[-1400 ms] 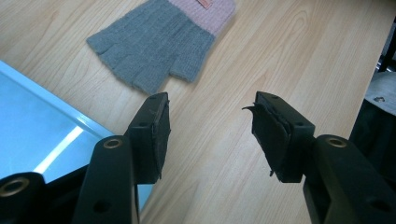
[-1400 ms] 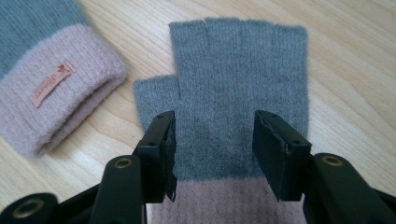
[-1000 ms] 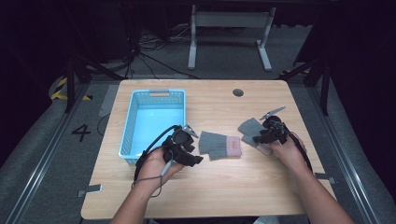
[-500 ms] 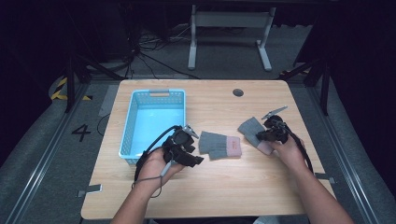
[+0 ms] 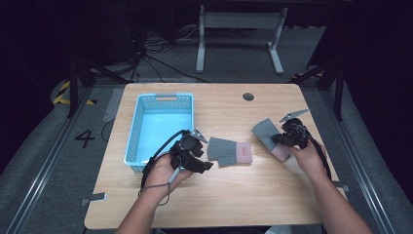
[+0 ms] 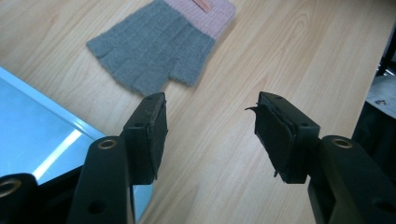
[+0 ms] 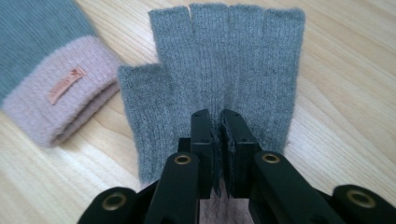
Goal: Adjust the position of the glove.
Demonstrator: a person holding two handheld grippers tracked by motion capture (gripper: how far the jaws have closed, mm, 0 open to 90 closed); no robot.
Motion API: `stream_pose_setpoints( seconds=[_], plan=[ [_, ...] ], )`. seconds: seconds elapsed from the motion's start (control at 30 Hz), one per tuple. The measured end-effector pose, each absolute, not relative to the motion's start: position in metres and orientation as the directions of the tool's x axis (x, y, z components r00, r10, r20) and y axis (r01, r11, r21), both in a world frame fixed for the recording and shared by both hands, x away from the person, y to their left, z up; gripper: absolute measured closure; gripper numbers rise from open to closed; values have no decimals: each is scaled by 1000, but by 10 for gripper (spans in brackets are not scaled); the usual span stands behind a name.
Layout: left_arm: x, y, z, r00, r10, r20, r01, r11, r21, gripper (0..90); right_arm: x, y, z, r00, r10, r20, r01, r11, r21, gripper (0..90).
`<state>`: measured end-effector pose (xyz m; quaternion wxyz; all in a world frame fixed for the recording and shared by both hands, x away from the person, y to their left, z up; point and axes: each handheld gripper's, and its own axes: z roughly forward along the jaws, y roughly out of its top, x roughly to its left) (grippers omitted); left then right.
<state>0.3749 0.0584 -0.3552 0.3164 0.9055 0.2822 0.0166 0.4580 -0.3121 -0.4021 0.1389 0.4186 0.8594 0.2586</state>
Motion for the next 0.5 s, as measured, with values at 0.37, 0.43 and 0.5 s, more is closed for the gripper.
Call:
stream_pose_setpoints(
  seconds=[0.37, 0.43, 0.5],
  plan=[
    [378, 56, -350, 841, 517, -161, 496, -616, 612, 431, 431, -308, -380, -679, 734, 9, 598, 546, 586, 828],
    [378, 56, -349, 841, 518, -156, 492, -613, 618, 432, 426, -305, -378, -697, 716, 22, 587, 554, 590, 829],
    [378, 56, -348, 841, 518, -157, 492, -611, 621, 432, 421, -301, -376, -719, 694, 39, 576, 563, 593, 829]
  ],
)
